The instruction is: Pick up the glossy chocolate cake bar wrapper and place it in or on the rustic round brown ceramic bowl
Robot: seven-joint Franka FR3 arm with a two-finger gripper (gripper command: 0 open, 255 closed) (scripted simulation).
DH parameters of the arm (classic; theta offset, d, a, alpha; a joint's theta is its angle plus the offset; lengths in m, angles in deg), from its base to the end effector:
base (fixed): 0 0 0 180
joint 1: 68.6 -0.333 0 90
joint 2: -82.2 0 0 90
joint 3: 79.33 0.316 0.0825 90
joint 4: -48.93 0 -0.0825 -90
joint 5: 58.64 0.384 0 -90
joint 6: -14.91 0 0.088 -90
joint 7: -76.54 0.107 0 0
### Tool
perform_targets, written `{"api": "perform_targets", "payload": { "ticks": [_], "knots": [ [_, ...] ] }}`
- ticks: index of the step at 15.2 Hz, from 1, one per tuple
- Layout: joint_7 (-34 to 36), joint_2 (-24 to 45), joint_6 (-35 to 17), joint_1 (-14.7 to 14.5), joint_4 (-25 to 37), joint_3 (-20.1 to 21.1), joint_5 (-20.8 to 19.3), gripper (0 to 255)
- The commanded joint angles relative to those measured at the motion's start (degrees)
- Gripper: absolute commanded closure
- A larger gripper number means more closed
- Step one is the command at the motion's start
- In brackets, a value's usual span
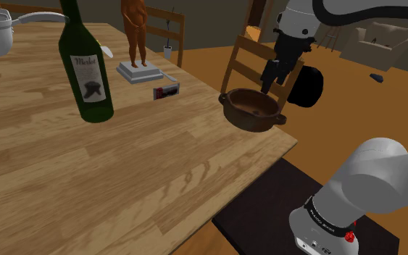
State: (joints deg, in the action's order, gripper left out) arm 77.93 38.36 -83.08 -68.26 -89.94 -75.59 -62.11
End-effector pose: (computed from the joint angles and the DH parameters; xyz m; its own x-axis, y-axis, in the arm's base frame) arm 0.3236 0.0181 0.5641 0.9982 0.0277 0.0524 0.0221 -0.9943 0.1041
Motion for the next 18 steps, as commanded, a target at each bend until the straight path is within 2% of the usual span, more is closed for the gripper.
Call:
{"api": "perform_targets", "payload": {
  "ticks": [1,9,18],
  "knots": [
    [0.0,0.0,0.0,0.0,0.0,0.0,0.0,0],
    [-20.75,18.79,-6.88,-4.99,12.05,-4.82,-2.05,0],
    [-42.71,38.26,-8.65,-9.8,29.35,-5.58,-0.55,0]
  ]
}}
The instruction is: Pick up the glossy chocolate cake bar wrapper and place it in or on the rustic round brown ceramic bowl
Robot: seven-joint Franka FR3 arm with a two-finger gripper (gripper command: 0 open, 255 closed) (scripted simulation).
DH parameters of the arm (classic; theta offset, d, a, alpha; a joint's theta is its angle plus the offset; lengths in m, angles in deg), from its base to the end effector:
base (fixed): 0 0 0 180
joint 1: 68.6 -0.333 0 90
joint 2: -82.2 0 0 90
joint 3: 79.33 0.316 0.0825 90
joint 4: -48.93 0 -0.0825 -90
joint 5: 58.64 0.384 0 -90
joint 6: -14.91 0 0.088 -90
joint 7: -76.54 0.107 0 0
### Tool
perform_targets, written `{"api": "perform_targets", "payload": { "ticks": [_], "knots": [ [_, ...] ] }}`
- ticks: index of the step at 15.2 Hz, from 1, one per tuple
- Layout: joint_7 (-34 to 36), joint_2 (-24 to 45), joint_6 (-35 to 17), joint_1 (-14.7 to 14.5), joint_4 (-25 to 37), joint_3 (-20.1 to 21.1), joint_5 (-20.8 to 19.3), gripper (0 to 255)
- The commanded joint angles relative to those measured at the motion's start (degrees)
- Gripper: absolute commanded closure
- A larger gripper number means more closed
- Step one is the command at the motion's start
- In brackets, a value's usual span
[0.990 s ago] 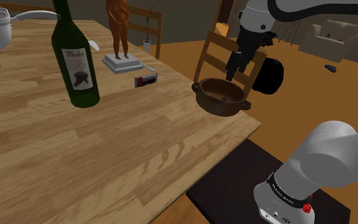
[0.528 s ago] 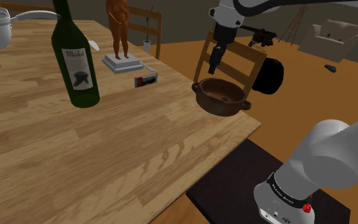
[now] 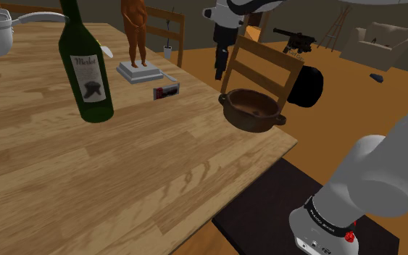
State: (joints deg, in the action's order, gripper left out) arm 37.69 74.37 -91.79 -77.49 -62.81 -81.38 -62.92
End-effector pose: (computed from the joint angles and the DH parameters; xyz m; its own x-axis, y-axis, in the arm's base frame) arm 0.5215 0.0559 0.5426 0.6843 0.7292 -0.0051 0.7270 -0.6816 0.0827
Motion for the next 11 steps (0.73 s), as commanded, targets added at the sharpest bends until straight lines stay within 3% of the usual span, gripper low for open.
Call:
{"api": "perform_targets", "payload": {
  "ticks": [1,11],
  "knots": [
    [-4.75,4.26,0.2,-0.99,4.27,0.44,0.47,0],
    [-25.2,22.44,3.89,-4.8,24.96,5.11,0.96,0]
  ]
}}
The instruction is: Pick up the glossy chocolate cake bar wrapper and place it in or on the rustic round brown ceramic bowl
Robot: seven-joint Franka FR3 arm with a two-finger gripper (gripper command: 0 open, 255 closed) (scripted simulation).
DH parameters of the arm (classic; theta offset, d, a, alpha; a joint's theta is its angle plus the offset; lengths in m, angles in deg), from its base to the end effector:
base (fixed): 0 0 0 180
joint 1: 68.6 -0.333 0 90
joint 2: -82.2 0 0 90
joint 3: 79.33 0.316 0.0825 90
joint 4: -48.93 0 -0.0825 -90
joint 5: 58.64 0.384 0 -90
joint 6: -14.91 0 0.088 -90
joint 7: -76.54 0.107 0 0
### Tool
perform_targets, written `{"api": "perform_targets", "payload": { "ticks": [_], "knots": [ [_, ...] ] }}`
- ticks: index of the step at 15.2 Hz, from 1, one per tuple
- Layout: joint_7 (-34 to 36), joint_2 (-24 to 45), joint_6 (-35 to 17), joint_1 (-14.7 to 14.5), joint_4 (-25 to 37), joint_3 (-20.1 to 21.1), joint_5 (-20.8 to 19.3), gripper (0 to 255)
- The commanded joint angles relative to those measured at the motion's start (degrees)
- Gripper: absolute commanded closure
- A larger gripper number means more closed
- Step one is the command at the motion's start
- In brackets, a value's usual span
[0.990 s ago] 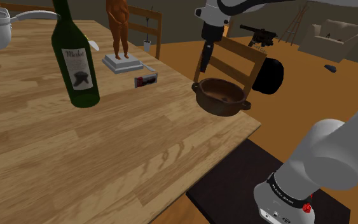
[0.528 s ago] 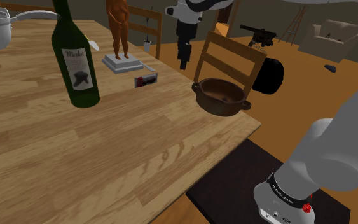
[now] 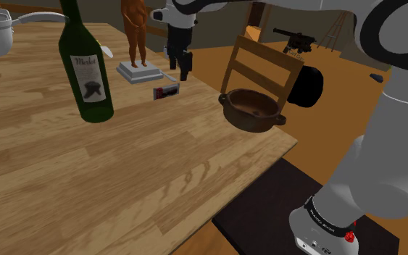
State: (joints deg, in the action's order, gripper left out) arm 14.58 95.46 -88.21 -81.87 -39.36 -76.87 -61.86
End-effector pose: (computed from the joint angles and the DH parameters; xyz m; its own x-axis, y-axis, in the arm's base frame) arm 0.6146 0.1655 0.5213 0.2032 0.9788 -0.0270 0.9784 -0.2019 0.0454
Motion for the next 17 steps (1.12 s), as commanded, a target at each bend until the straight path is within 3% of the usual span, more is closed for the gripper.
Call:
{"api": "perform_targets", "payload": {
  "ticks": [1,3,11,17],
  "knots": [
    [-3.93,2.97,0.85,-0.86,3.51,1.22,-0.25,0],
    [-7.14,5.76,1.84,-1.71,6.99,2.34,-0.6,0],
    [-7.03,6.05,-3.86,-1.51,1.58,2.25,-0.69,0],
    [-7.03,6.06,-3.86,-1.51,1.6,2.25,-0.69,0]
  ]
}}
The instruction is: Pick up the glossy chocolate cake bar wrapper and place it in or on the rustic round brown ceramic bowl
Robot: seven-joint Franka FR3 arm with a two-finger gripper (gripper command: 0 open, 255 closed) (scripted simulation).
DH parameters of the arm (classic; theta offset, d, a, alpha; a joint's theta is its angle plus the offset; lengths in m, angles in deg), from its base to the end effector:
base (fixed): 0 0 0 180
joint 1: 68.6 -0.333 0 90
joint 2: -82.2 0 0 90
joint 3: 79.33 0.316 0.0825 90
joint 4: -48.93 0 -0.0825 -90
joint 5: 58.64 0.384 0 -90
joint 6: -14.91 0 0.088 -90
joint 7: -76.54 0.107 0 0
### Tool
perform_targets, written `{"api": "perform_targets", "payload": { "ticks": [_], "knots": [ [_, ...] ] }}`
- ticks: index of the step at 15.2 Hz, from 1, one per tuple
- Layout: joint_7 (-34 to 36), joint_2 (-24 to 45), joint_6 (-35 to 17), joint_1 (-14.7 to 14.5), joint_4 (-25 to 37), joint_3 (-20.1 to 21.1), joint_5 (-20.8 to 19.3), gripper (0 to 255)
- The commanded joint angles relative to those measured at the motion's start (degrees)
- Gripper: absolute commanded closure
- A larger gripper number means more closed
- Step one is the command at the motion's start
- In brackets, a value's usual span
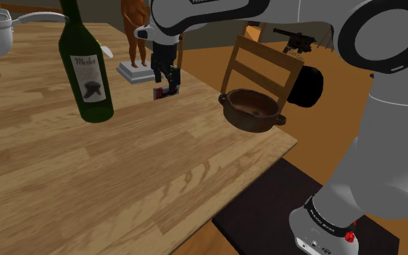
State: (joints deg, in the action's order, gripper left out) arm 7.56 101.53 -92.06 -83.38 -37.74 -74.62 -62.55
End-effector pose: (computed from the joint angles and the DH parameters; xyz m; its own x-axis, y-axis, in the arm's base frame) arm 0.6300 0.2101 0.4725 0.0127 0.9995 -0.0295 0.9995 -0.0118 0.0305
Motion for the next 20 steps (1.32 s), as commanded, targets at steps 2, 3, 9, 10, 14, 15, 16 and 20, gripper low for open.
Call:
{"api": "perform_targets", "payload": {
  "ticks": [2,3,9,10,14,15,16,20],
  "knots": [
    [0.0,0.0,0.0,0.0,0.0,0.0,0.0,255],
    [0.0,0.0,0.0,0.0,0.0,0.0,0.0,255],
    [0.0,0.0,0.0,0.0,0.0,0.0,0.0,255],
    [0.0,0.0,0.0,0.0,0.0,0.0,0.0,255],
    [-0.1,-0.16,2.23,-0.03,2.07,0.02,0.05,255],
    [-0.14,-0.18,2.98,-0.04,2.81,0.03,0.06,255],
    [-0.17,-0.19,3.75,-0.06,3.56,0.03,0.07,255],
    [-0.3,-0.07,6.88,-0.12,6.82,0.05,0.1,255]
  ]
}}
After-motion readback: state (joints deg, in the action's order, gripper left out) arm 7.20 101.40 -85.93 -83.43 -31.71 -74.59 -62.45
